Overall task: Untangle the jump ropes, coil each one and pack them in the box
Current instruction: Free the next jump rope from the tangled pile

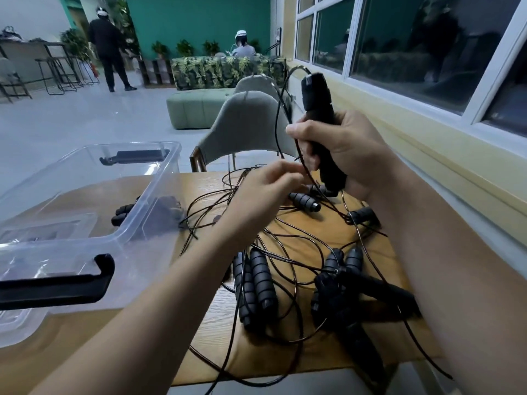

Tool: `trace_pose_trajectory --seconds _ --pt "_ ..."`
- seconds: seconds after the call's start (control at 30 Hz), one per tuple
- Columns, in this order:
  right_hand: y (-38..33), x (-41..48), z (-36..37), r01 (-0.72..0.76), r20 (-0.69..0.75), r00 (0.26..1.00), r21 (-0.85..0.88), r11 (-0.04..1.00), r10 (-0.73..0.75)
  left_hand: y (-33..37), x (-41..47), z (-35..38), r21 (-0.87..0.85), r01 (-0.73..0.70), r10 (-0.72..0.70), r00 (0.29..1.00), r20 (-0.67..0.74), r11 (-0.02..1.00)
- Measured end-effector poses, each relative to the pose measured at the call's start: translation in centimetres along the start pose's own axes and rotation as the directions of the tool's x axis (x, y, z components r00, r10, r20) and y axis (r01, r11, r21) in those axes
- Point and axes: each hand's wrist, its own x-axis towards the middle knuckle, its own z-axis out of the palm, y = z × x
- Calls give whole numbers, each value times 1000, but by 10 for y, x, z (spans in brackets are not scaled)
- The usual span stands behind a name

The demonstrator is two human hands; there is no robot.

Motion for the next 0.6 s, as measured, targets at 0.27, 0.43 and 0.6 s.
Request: trace_pose_trajectory --seconds 0.27,0.43,0.6 --pt "2 1 0 -8 35 999 72 997 5 -13 -1 13 167 -130 124 991 45 977" --pt "17 1 -16 -113 27 993 -78 991 115 2 3 -14 83 -173 178 983 -51 981" --pt "38 -5 -22 -239 66 962 -254 937 263 9 8 -44 -13 -135 131 979 -158 991"
